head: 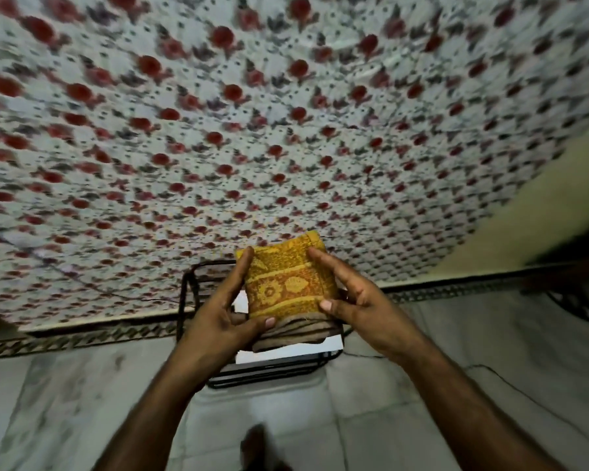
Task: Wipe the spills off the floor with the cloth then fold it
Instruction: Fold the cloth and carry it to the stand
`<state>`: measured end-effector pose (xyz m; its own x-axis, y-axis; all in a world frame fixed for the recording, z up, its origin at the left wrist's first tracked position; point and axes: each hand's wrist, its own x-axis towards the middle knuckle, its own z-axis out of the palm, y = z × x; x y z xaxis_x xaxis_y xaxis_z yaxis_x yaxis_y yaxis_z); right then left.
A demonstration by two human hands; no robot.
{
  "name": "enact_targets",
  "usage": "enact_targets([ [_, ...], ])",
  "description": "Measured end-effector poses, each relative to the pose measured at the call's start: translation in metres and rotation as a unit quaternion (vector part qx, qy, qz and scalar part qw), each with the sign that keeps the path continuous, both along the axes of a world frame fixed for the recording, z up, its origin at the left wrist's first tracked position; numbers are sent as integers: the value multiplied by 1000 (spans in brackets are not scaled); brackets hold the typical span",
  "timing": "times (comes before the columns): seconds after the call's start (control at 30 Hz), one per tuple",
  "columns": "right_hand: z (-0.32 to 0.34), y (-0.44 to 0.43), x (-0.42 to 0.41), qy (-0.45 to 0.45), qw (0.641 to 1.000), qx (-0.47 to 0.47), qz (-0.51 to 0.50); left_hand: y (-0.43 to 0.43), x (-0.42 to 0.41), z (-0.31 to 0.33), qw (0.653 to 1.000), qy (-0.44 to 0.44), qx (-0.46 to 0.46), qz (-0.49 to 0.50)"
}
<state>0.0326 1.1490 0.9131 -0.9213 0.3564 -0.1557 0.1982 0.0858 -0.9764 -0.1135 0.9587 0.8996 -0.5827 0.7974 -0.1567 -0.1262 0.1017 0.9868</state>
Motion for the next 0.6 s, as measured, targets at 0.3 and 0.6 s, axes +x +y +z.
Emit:
enact_targets([
  [0.3, -150, 96, -21, -86, 992, 60, -63, 116, -43, -148, 992, 31, -86, -82],
  [0.6, -327, 145, -25, -156, 983, 26, -97, 185, -43, -340, 977, 60, -173, -106],
])
